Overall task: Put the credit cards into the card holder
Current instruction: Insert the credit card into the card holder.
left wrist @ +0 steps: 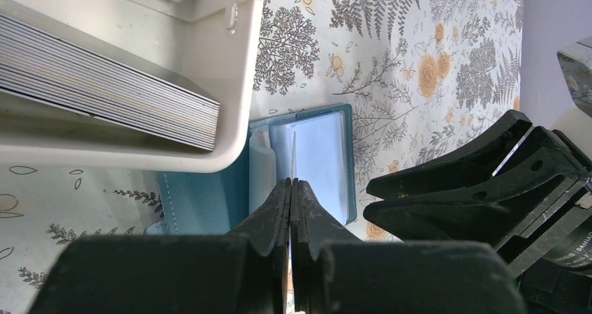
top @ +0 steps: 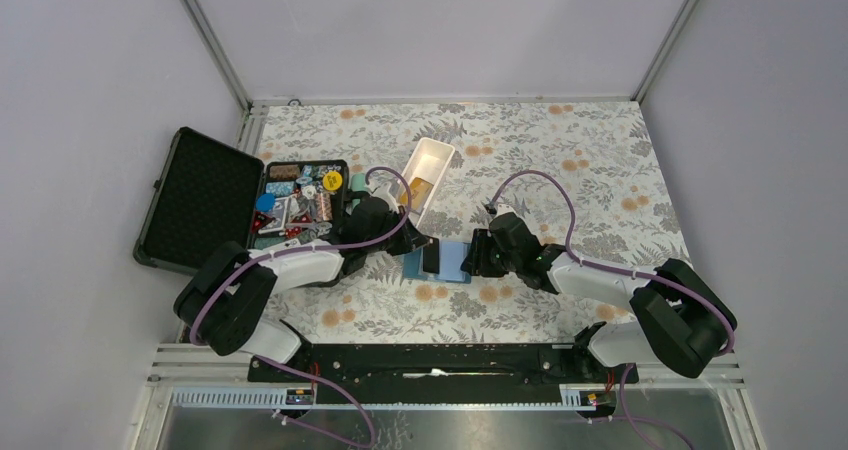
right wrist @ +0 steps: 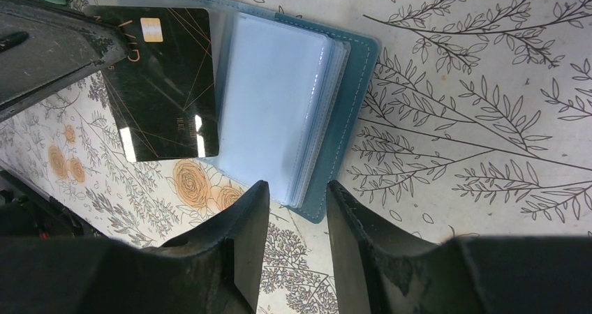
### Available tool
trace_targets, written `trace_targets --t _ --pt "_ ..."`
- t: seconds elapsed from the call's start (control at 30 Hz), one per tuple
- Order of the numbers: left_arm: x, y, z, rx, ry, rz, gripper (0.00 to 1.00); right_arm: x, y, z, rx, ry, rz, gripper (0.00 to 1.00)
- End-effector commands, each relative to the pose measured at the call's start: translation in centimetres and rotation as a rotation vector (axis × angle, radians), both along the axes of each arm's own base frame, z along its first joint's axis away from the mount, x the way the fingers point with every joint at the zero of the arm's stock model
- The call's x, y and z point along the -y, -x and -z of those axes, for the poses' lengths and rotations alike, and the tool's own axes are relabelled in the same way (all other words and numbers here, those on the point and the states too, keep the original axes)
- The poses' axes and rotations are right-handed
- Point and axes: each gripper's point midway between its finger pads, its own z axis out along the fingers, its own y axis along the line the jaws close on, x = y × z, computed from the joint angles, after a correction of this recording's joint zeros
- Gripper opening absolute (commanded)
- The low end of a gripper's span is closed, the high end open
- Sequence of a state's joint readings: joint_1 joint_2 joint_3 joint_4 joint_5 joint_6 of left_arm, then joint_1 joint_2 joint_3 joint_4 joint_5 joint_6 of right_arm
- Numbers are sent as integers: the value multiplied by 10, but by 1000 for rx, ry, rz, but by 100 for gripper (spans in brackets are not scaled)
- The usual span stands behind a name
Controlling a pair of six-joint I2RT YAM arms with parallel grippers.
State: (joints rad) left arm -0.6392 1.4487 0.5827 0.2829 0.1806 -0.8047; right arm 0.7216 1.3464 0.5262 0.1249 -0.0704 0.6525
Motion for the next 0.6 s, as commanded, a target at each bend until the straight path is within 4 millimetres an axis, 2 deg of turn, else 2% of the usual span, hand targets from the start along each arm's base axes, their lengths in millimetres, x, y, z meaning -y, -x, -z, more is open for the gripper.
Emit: trace_targets --t 0.0,0.57 --pt "5 -7 -7 37 27 10 0 -6 -9 -17 37 -31 10 43" --pt "5 0 0 21 22 41 0 -10 -10 -10 18 -29 3 42"
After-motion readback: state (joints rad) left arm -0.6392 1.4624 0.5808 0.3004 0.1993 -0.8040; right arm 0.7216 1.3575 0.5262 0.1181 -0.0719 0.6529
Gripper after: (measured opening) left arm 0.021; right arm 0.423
